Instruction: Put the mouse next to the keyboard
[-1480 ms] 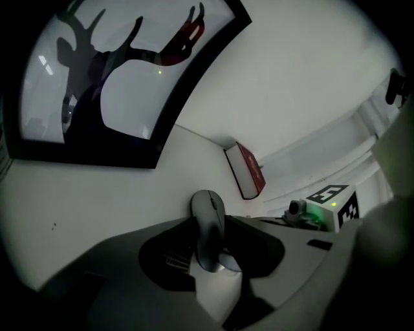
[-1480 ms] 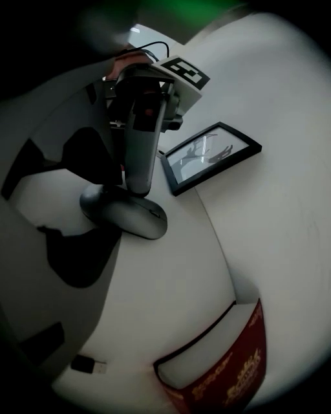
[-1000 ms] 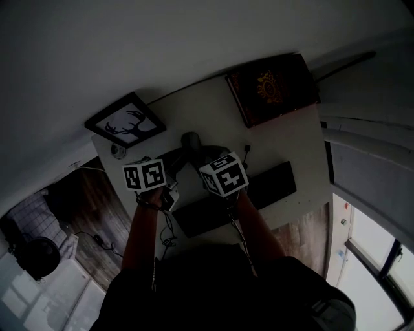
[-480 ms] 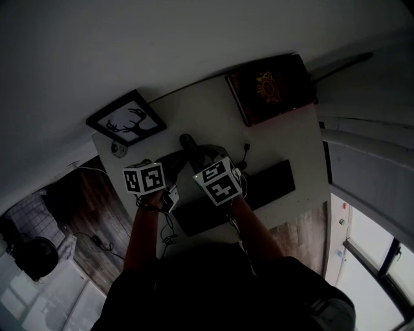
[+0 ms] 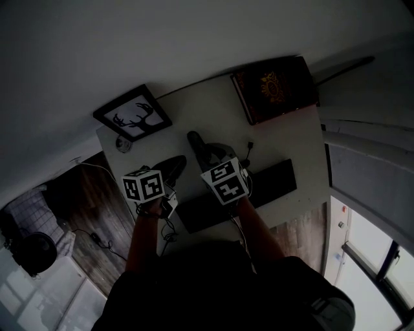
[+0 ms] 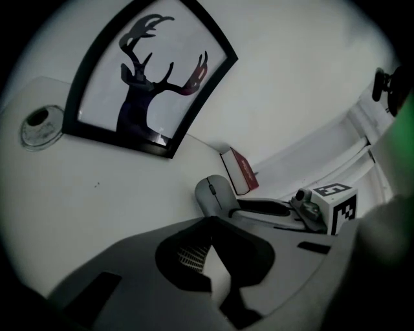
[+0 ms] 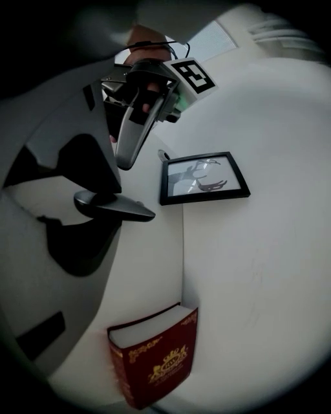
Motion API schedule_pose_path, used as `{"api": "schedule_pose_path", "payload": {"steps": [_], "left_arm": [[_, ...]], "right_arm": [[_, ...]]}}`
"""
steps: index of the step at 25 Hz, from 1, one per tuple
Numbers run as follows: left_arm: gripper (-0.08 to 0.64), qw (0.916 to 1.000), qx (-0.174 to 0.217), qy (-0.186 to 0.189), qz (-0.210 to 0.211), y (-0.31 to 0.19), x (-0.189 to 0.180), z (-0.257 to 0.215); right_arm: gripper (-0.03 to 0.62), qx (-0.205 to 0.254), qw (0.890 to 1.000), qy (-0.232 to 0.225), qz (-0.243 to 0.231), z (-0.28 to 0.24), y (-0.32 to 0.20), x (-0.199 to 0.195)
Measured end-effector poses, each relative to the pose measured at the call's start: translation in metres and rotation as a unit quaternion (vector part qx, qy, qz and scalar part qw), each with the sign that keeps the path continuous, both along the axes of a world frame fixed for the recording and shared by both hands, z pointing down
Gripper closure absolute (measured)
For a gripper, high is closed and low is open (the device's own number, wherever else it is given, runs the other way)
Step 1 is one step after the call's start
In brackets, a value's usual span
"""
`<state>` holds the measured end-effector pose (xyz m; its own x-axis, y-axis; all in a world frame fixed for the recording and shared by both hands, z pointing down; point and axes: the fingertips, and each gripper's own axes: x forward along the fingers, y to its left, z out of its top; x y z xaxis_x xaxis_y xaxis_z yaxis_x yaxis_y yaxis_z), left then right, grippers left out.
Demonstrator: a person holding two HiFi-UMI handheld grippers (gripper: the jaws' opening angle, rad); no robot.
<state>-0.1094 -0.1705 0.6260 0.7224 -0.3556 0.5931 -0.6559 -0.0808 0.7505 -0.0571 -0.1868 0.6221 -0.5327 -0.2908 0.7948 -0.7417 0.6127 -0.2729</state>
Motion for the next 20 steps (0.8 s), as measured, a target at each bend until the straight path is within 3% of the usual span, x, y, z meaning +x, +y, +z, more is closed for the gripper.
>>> {"api": "schedule_pose_path", "payload": {"steps": [11, 20], "left_arm": [[0.558, 0.996, 0.043, -0.057, -0.053, 0.027, -0.024, -0.024], [0.558, 0.9938, 0.071, -0.068, -0.052, 0.071, -0.03, -0.045]], "right_arm": [[0.456, 0.035, 0.999, -0.036, -0.009, -0.033, 0.01, -0.016], [0.457, 0.077, 0.996, -0.042, 0.009, -0.061, 0.041, -0.022]]}}
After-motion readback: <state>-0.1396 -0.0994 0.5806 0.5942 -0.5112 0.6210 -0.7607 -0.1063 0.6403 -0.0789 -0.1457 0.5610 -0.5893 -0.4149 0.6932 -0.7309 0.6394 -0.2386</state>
